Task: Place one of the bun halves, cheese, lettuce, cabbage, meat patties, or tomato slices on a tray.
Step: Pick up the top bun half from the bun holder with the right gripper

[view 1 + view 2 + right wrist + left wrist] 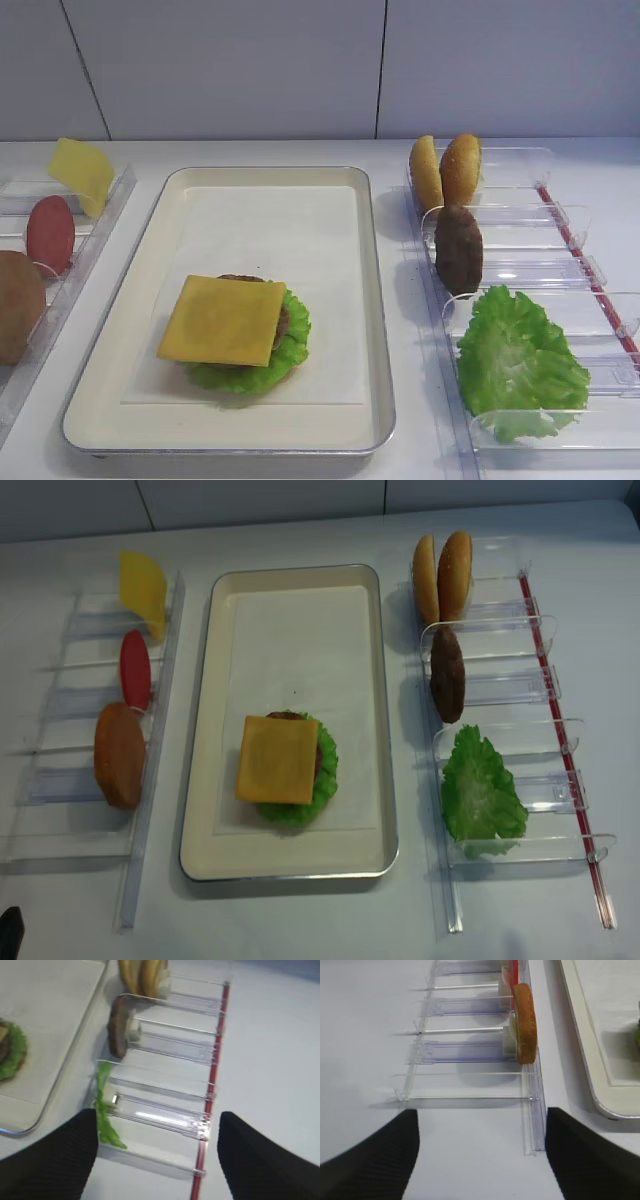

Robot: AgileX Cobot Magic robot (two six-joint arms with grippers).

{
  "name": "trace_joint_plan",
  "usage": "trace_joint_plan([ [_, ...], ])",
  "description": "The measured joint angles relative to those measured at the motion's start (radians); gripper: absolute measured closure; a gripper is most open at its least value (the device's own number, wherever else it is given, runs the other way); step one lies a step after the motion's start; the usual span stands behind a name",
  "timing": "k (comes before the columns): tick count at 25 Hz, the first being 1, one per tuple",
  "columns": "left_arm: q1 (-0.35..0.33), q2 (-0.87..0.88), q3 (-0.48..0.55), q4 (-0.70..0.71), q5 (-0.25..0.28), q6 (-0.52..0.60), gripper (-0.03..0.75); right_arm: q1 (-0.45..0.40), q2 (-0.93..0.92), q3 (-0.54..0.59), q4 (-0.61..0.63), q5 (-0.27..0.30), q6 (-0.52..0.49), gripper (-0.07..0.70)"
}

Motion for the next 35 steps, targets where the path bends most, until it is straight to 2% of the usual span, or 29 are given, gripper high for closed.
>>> trace_joint_plan([
  [4,0.000,0.000,0.000,0.000,0.000,0.000,0.207,0.000,0.199,-0.083,0.156,-0.002,-0.109,0.113],
  [10,0.000,0.000,0.000,0.000,0.000,0.000,0.206,0.000,0.471,-0.217,0.405,-0.010,-0.323,0.113],
  [12,0.000,0.000,0.000,0.000,0.000,0.000,0.206,0.007,0.559,-0.275,0.430,-0.010,-0.343,0.113],
  [15,0.003,0.000,0.000,0.000,0.000,0.000,0.206,0.051,0.671,-0.372,0.401,-0.011,-0.341,0.113],
  [18,0.003,0.000,0.000,0.000,0.000,0.000,0.206,0.128,0.780,-0.475,0.320,-0.011,-0.283,0.113],
  [24,0.003,0.000,0.000,0.000,0.000,0.000,0.206,0.249,0.995,-0.687,0.065,-0.007,-0.048,0.113],
  [32,0.003,0.000,0.000,0.000,0.000,0.000,0.206,0.262,1.225,-0.882,-0.029,0.018,0.220,0.113],
  [35,0.003,0.000,0.000,0.000,0.000,0.000,0.206,0.262,1.287,-0.909,-0.031,0.020,0.264,0.113],
])
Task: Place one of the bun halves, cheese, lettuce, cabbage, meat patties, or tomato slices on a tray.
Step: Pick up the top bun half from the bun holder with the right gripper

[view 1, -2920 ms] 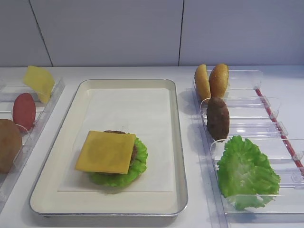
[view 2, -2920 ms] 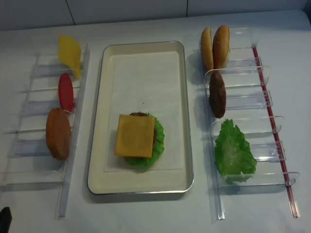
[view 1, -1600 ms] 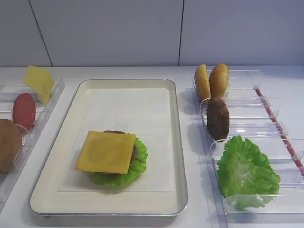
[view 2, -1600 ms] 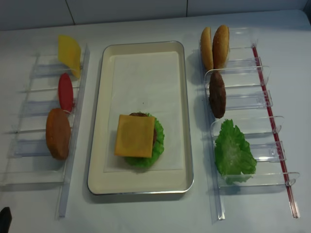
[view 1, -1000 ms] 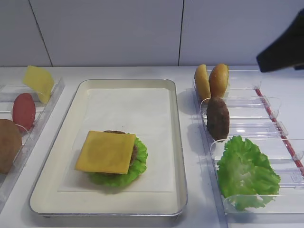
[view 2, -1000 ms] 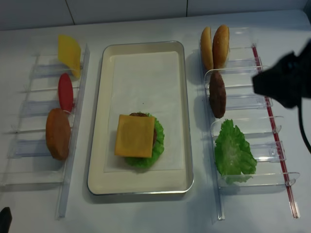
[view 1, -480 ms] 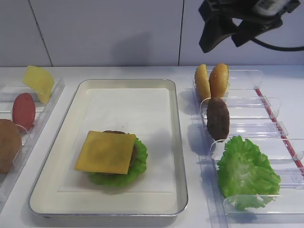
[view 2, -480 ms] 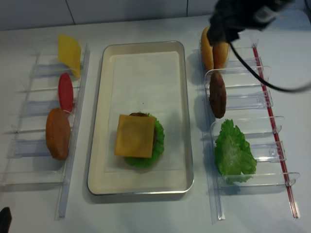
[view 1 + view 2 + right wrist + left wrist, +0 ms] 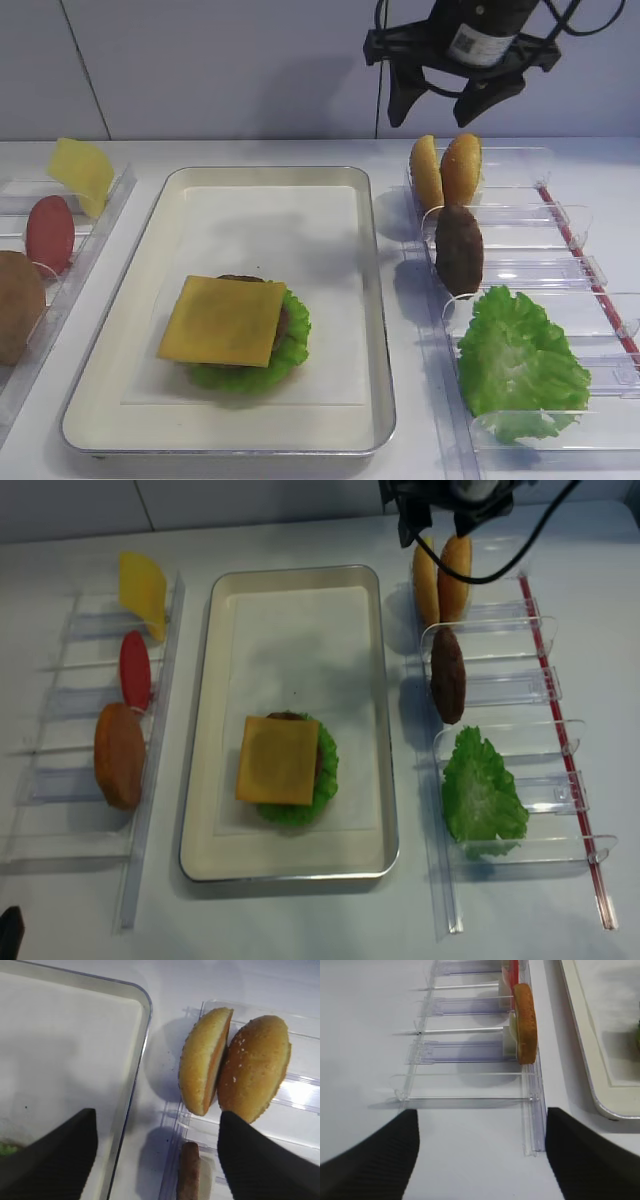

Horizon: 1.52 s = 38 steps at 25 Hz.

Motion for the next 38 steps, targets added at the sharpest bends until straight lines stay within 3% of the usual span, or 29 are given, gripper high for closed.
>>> trace_joint_plan([
  [9,0.000,0.000,0.000,0.000,0.000,0.000,0.206,0.000,0.106,-0.018,-0.070,-0.035,0.048,0.113],
  [15,0.000,0.000,0.000,0.000,0.000,0.000,0.207,0.000,0.138,-0.021,-0.080,-0.108,0.055,0.113],
  [21,0.000,0.000,0.000,0.000,0.000,0.000,0.206,0.000,0.165,-0.021,-0.115,-0.129,0.058,0.118],
  [38,0.000,0.000,0.000,-0.001,0.000,0.000,0.206,0.000,0.196,-0.023,-0.131,-0.147,0.060,0.383],
])
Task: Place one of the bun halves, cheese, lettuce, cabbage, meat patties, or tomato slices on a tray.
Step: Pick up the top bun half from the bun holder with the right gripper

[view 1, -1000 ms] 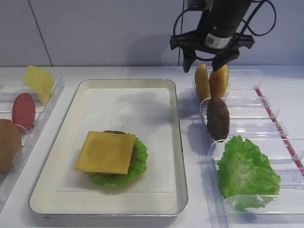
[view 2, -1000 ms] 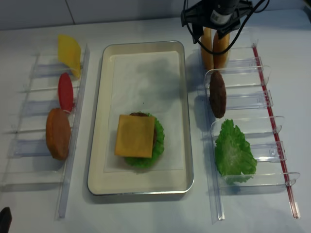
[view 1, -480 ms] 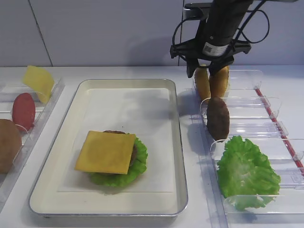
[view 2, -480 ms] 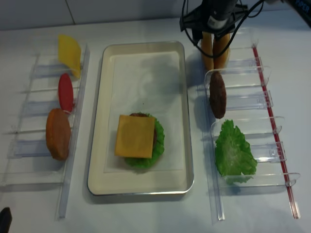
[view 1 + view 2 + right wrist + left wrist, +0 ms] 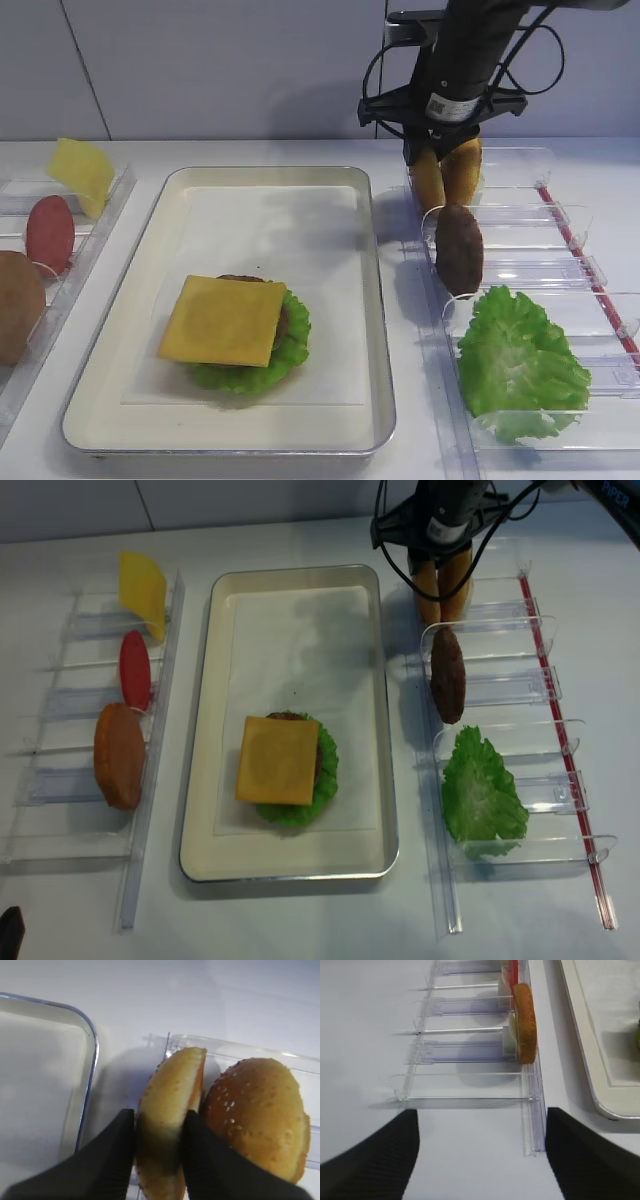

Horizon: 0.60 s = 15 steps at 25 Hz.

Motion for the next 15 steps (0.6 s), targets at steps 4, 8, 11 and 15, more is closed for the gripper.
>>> trace_joint_plan([
  [4,0.000,0.000,0.000,0.000,0.000,0.000,0.207,0.000,0.000,0.000,0.000,0.000,0.002,0.383],
  [8,0.000,0.000,0.000,0.000,0.000,0.000,0.206,0.000,0.002,-0.009,0.000,0.011,0.002,0.387],
  [11,0.000,0.000,0.000,0.000,0.000,0.000,0.207,0.000,0.013,-0.052,0.002,0.058,0.002,0.387],
  [15,0.000,0.000,0.000,0.000,0.000,0.000,0.207,0.000,0.015,-0.150,0.014,0.142,0.004,0.388],
])
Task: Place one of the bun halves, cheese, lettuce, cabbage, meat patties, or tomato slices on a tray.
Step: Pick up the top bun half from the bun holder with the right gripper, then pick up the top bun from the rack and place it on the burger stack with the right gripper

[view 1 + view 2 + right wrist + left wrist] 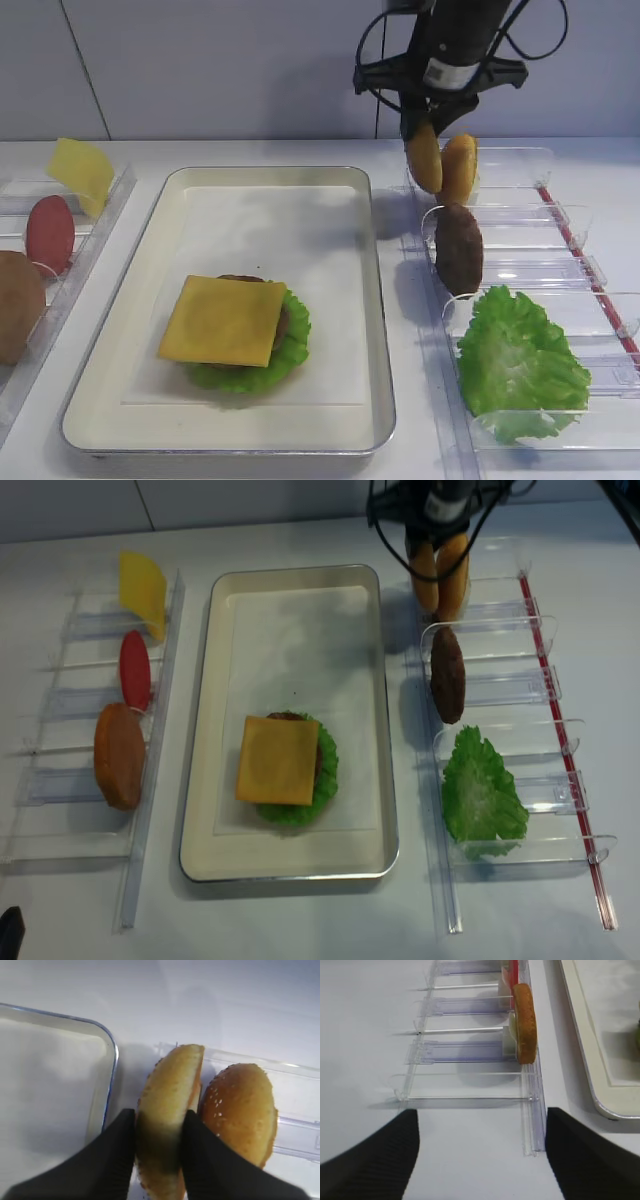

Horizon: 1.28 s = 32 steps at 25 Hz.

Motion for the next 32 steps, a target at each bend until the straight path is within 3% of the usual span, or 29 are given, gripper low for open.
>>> trace_joint_plan([
  [6,0.000,0.000,0.000,0.000,0.000,0.000,0.206,0.000,0.000,-0.134,0.000,0.123,0.000,0.390],
  [10,0.000,0.000,0.000,0.000,0.000,0.000,0.206,0.000,-0.014,-0.162,0.004,0.136,-0.005,0.393],
  [15,0.000,0.000,0.000,0.000,0.000,0.000,0.206,0.000,-0.075,-0.118,0.076,0.144,-0.024,0.393],
  [18,0.000,0.000,0.000,0.000,0.000,0.000,0.206,0.000,-0.144,-0.015,0.098,0.144,-0.029,0.393],
  [23,0.000,0.000,0.000,0.000,0.000,0.000,0.206,0.000,-0.298,0.262,0.099,0.128,-0.047,0.398],
  [28,0.000,0.000,0.000,0.000,0.000,0.000,0.207,0.000,-0.510,0.543,0.133,-0.043,-0.063,0.402],
  [32,0.000,0.000,0.000,0.000,0.000,0.000,0.206,0.000,-0.625,0.660,0.238,-0.070,-0.145,0.402],
])
